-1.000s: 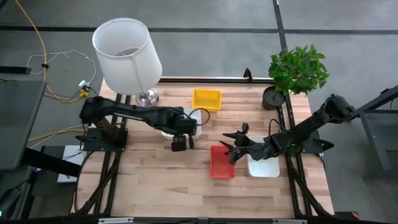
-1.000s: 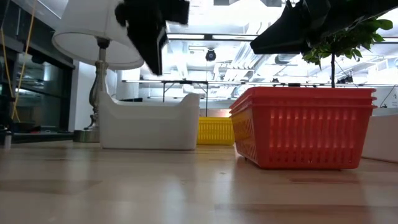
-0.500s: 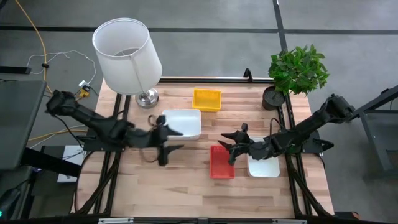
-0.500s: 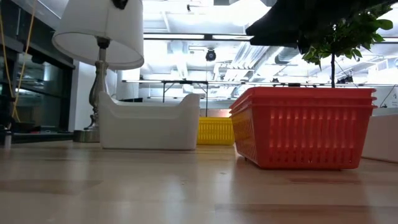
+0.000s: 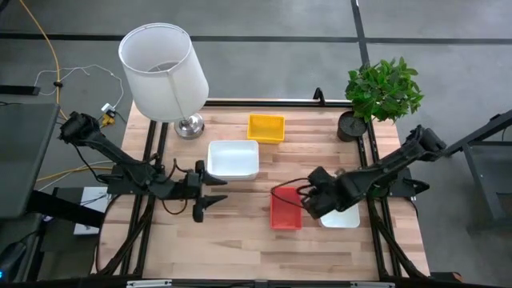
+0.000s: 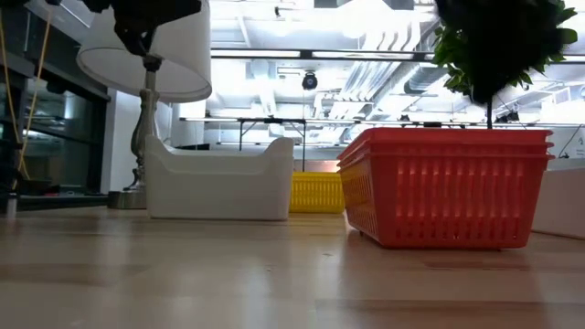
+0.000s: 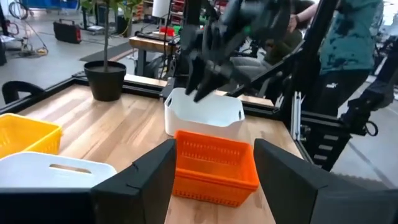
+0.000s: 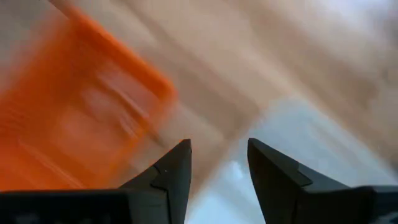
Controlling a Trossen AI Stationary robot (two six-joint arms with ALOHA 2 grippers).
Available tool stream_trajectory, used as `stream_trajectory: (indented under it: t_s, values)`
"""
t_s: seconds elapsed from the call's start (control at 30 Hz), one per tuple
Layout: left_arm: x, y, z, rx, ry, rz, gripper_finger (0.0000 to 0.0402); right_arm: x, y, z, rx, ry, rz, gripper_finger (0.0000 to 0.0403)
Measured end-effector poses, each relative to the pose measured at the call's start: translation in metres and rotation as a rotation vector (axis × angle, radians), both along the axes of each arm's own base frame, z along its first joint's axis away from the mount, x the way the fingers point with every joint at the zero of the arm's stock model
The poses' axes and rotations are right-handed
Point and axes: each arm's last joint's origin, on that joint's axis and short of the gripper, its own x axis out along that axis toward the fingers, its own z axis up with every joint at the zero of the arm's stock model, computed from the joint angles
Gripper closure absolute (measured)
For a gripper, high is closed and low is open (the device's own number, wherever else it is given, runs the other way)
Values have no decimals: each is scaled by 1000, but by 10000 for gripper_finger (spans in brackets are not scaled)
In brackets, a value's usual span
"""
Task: Stack baskets by color
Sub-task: Stack the bottom white bin on the top white bin
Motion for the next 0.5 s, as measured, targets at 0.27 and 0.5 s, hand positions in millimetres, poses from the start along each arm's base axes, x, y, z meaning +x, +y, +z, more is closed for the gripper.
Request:
stream_trajectory:
  t_s: [0.27, 0.5]
  values:
    - [0, -1, 2, -3, -19, -9, 197, 9, 12, -30, 126, 174, -108, 260]
    - [0, -1, 2, -4, -18, -14, 197, 17, 17, -50, 92, 214, -171, 260]
